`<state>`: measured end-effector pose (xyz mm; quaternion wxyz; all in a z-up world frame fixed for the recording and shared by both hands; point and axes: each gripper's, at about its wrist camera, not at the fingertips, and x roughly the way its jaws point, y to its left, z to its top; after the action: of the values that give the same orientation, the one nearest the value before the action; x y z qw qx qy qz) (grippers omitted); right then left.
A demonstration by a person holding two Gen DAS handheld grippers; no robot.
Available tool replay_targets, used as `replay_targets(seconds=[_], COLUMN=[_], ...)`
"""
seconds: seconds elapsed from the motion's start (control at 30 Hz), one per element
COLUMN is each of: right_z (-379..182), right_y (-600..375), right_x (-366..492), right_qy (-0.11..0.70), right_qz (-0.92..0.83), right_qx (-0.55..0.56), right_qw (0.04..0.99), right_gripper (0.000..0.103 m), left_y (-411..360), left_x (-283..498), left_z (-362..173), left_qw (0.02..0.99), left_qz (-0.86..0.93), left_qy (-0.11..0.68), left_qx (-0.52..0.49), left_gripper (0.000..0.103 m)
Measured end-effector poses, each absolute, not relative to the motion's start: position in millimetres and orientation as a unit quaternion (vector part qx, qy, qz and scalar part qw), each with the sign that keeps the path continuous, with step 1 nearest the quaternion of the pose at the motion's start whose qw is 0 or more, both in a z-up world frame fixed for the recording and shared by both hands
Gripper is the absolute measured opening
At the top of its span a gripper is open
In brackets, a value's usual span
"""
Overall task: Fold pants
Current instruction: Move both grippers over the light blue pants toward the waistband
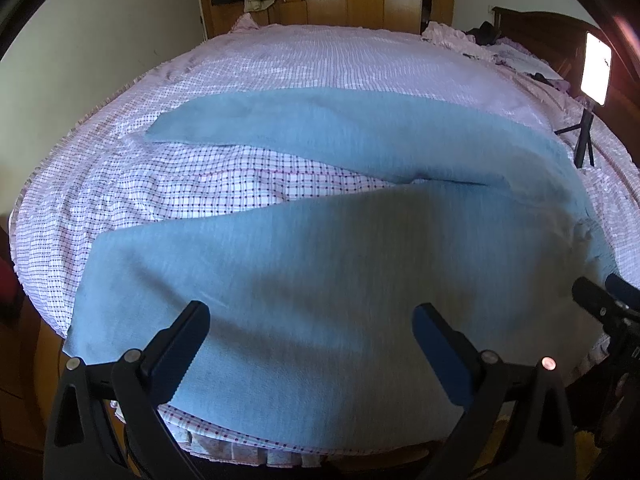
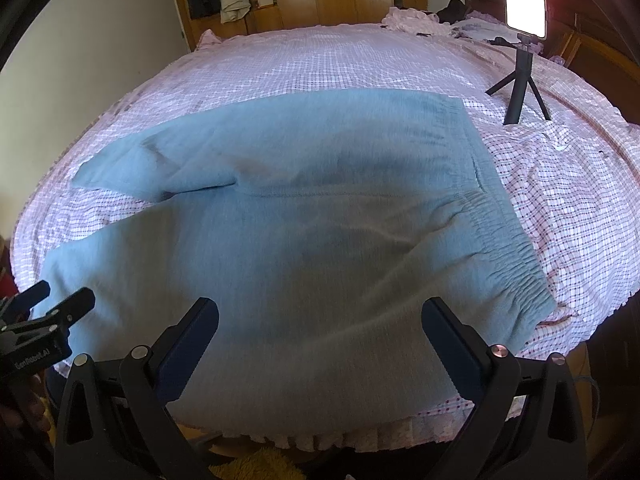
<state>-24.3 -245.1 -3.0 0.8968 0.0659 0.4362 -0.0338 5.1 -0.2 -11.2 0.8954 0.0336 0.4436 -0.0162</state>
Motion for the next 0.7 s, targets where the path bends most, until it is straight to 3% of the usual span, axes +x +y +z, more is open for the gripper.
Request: replay_targets(seconds=[0.7], right_z=[20], right_y=[-283], right_x=[13], right_qy=[0.454], right_qz=[0.002], right_qx=[0.056], right_qw=[0.889], right_gripper=[0.098], left_y=[-4], left_x=[57], left_z=[7], left_qw=[0.891], left_qz=[-0.026], left_qy=[0.448], left_qx=[0.073], left_gripper=[0.103])
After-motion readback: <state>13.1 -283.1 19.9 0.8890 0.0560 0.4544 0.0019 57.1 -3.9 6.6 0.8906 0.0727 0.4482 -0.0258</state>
